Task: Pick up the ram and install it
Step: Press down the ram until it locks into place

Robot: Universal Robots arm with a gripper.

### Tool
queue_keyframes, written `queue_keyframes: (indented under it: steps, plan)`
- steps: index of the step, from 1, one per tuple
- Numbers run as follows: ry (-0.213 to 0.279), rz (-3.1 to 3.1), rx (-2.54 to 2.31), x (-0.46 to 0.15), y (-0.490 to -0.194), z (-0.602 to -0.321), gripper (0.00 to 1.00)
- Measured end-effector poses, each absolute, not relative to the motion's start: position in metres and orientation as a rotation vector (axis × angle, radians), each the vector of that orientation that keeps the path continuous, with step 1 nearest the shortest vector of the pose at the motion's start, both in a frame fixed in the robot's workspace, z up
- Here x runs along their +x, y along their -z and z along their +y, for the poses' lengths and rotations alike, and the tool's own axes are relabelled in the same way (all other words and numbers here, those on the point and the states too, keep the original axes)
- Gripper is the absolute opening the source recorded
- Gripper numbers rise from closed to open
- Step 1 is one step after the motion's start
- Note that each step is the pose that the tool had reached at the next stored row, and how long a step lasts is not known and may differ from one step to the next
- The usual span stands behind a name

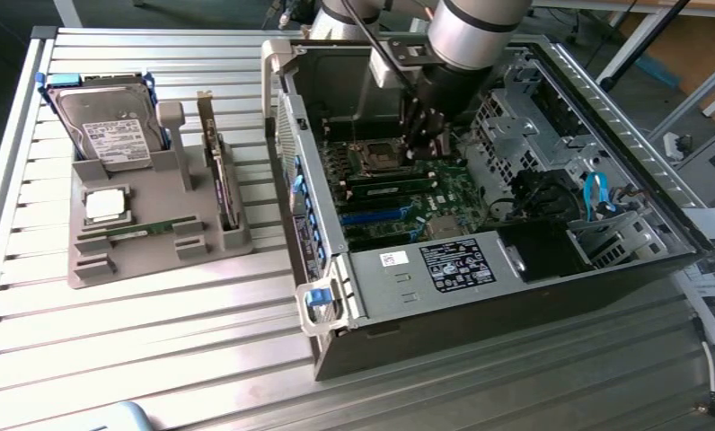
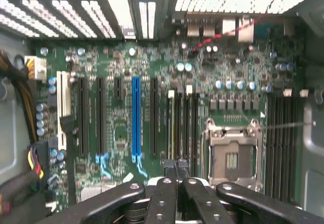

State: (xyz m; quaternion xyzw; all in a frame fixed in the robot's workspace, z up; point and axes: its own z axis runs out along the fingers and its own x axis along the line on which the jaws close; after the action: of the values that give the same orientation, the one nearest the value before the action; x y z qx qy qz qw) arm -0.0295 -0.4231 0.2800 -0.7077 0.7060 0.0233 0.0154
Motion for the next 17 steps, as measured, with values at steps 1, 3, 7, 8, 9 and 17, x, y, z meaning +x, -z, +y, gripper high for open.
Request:
queue_keyframes:
  steps: [1, 3, 7, 8, 9, 17]
  plan:
    - [-0.073, 2.196, -2.202, -0.0268, -0.2801, -0.4231, 0.11]
    - [-0.073, 2.196, -2.202, -0.023, -0.2801, -0.4231, 0.11]
    - [-0.073, 2.196, -2.202, -0.0208, -0.2801, -0.4231, 0.11]
    - [-0.073, 2.196, -2.202, -0.0208, -0.2801, -0.4231, 0.11]
    - [-0.073, 2.196, -2.202, -0.0208, -0.2802, -0.4231, 0.11]
    - [-0.073, 2.196, -2.202, -0.0208, -0.2802, -0.4231, 0.11]
